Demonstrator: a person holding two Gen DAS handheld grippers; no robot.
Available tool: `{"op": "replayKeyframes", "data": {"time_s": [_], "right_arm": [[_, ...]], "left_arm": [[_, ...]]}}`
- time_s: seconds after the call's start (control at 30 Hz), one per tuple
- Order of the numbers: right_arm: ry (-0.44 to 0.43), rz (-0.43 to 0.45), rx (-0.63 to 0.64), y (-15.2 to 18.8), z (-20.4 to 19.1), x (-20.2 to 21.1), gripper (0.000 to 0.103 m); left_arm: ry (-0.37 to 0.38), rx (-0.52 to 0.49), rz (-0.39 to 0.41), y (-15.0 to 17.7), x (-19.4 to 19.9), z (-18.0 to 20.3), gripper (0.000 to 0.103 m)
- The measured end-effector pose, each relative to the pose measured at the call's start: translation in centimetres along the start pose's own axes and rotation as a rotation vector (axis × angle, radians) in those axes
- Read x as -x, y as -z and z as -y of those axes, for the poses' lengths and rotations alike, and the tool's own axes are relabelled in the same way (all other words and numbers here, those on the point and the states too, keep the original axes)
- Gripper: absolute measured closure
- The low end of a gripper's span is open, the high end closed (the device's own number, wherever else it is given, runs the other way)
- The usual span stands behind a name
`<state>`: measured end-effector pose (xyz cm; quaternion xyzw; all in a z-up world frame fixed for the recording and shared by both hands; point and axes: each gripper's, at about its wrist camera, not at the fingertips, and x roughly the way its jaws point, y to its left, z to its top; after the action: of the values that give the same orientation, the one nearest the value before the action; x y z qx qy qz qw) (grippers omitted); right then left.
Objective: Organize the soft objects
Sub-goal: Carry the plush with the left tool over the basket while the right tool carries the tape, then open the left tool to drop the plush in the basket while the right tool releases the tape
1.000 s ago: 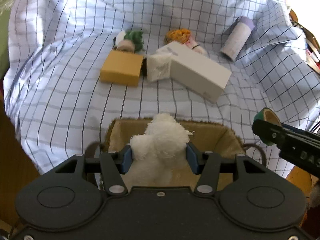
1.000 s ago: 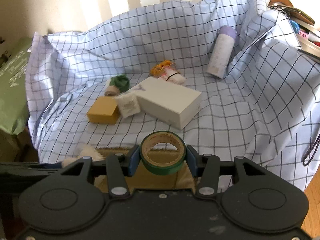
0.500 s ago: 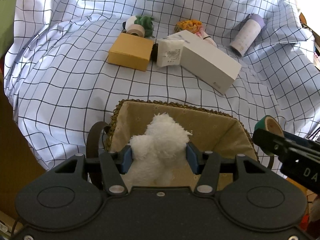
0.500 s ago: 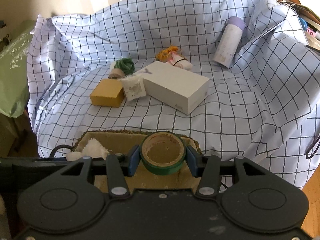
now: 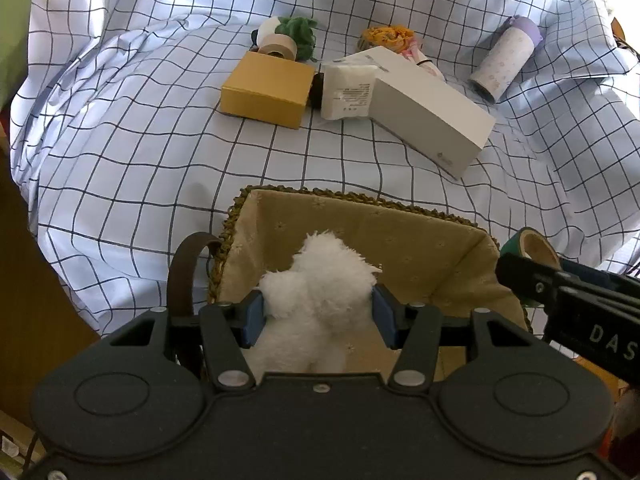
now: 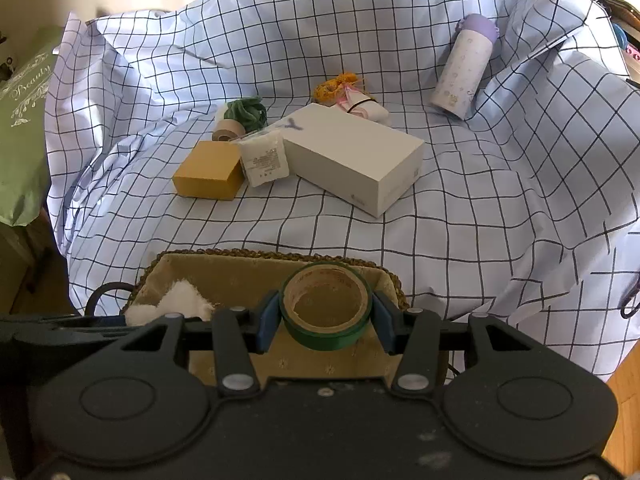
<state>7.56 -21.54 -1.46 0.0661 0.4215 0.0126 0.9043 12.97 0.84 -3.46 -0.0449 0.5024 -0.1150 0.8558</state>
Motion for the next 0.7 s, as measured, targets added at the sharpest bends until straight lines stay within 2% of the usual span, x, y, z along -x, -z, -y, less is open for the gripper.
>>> {"op": "replayKeyframes", "data": {"time_s": [0.27, 0.43, 0.7], "right_arm": [[-0.002, -0.022, -0.031, 0.1, 1.0, -1.0, 0.055], [-0.001, -0.045, -0.060, 0.2, 1.9, -1.8, 0.055], [-0.010, -0.057, -0.064, 0.4, 2.2, -1.9, 0.054]], "left_arm": [[-0.012, -0.027, -0.017, 0.0, 0.3, 0.7, 0.050], [0.026, -0.029, -0.063, 0.5, 0.4, 1.0, 0.050], [0.015, -0.062, -0.089, 1.2, 0.6, 1.4, 0.043]]}}
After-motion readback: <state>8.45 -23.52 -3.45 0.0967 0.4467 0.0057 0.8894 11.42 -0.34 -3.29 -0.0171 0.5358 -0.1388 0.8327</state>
